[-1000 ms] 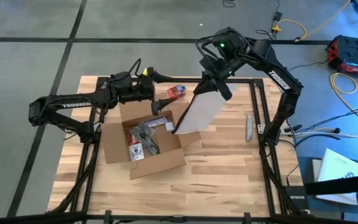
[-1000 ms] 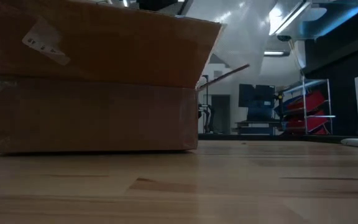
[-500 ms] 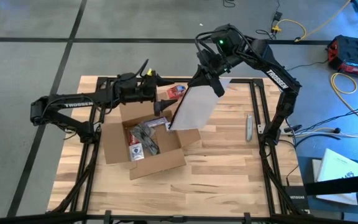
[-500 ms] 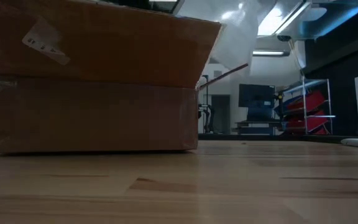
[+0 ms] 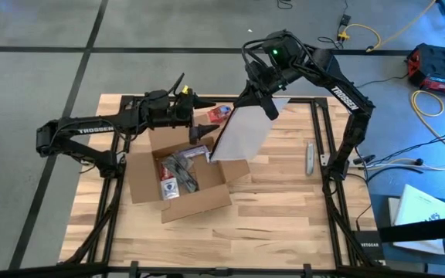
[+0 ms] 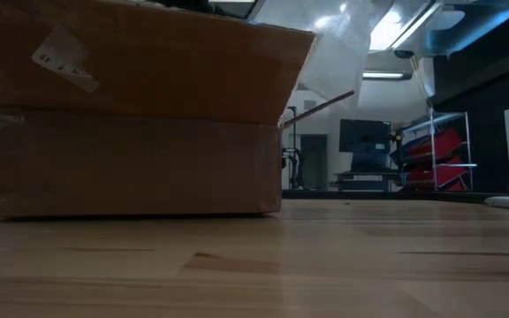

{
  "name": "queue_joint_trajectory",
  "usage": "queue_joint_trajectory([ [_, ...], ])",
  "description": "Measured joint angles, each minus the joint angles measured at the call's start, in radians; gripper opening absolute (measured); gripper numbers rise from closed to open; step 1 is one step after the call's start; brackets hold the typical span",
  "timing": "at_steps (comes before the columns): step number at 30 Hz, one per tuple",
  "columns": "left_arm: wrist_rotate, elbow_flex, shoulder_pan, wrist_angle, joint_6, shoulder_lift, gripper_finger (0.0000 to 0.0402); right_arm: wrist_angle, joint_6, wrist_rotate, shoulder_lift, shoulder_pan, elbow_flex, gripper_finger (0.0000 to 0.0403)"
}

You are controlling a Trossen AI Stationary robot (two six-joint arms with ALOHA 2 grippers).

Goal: Unpack boxes
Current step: Open the transparent zip bag

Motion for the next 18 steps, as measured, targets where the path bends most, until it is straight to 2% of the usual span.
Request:
queue_joint_trajectory([
  [5,0.055,0.000,0.001,-0.065,-0.083,0.000,0.0395,-0.002,-0.002,0.001,0.000,0.000,0.000,0.0000],
  [12,0.164,0.000,0.003,-0.090,-0.106,0.000,0.0395,-0.003,-0.005,0.004,0.000,0.000,0.000,0.0000],
  [18,0.149,0.000,0.011,-0.133,-0.089,0.003,0.0395,-0.002,-0.010,0.011,0.000,0.000,0.000,0.0000],
])
